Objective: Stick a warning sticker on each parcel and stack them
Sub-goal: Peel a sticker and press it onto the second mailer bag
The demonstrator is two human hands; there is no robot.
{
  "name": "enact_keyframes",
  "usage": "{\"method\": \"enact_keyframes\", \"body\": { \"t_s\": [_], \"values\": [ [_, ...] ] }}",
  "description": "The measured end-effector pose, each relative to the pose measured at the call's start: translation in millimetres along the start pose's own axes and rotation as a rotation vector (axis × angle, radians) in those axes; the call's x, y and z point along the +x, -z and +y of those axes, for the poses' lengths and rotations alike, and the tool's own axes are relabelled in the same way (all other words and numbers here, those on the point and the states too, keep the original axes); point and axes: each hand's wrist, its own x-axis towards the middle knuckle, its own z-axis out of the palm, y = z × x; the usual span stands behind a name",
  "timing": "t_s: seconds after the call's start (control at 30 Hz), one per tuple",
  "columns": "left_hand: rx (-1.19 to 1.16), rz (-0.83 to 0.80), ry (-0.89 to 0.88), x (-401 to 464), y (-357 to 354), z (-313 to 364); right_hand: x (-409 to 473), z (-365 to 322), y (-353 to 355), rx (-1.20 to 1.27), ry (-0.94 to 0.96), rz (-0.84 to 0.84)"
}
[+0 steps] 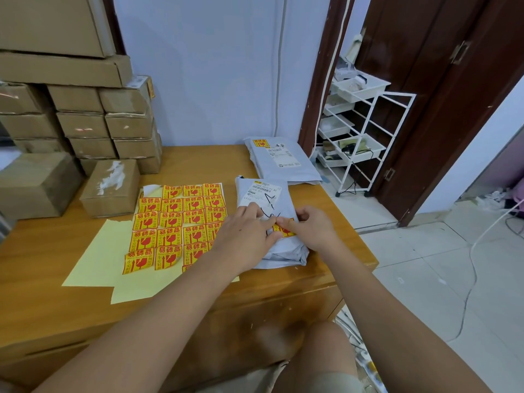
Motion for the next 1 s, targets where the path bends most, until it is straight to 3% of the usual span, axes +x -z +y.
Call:
{"method": "enact_keyframes", "body": {
  "t_s": [0.83,1.0],
  "values": [
    [-0.013,-0.02,0.026,0,0,0,10,6,19,0.203,-0.03,-0.129],
    [-0.01,-0.019,0.032,0,1,1,12,3,20,0.137,-0.053,-0.143]
  ]
}}
